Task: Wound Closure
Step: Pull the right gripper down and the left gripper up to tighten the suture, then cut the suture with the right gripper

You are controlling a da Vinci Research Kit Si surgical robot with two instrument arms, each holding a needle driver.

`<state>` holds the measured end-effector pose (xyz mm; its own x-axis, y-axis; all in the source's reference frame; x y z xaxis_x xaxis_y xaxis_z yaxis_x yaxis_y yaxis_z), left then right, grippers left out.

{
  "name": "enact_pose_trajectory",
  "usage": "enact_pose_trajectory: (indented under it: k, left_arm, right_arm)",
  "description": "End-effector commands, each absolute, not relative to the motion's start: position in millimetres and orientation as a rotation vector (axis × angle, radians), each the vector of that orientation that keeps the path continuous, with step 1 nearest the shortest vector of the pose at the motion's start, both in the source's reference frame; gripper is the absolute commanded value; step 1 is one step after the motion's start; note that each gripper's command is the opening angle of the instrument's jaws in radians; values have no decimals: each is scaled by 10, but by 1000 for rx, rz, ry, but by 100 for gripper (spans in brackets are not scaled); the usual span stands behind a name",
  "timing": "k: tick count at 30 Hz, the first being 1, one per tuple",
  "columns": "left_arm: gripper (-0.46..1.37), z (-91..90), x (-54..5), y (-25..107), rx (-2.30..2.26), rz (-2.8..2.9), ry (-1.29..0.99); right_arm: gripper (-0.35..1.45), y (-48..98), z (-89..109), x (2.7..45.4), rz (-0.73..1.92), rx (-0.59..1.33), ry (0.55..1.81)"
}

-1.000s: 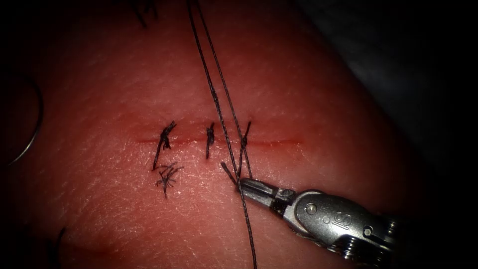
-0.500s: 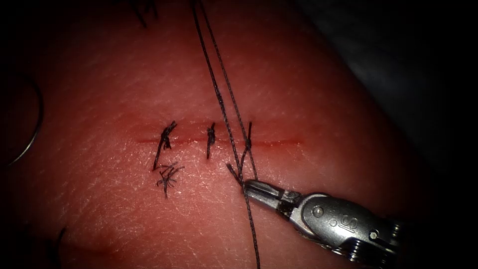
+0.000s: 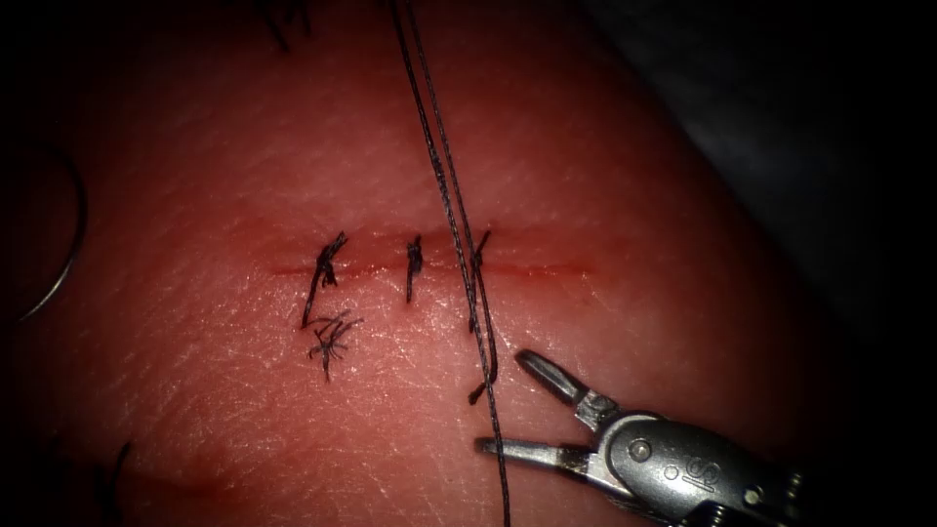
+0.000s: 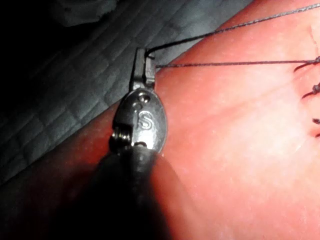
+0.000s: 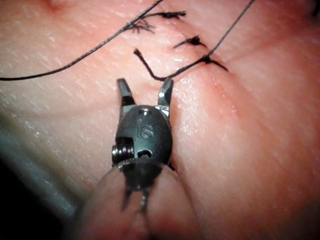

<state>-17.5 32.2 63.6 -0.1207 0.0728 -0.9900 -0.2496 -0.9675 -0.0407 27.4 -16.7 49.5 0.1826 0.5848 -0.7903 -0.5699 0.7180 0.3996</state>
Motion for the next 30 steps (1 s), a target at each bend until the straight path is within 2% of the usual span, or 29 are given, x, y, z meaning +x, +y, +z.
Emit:
enact_pose_trajectory:
  k: [1,18,30]
  left_arm:
    - [-35,633,-175,322,-1933,2200,192]
    - [-35,618,-179,319,-1941,2198,189]
    - [-35,597,-180,315,-1943,2207,201]
  right_arm:
    - [96,-167,493,273,834,16,1111]
    - [89,-112,471,246,953,34,1039]
    - [85,-94,482,284,1022,11,1017]
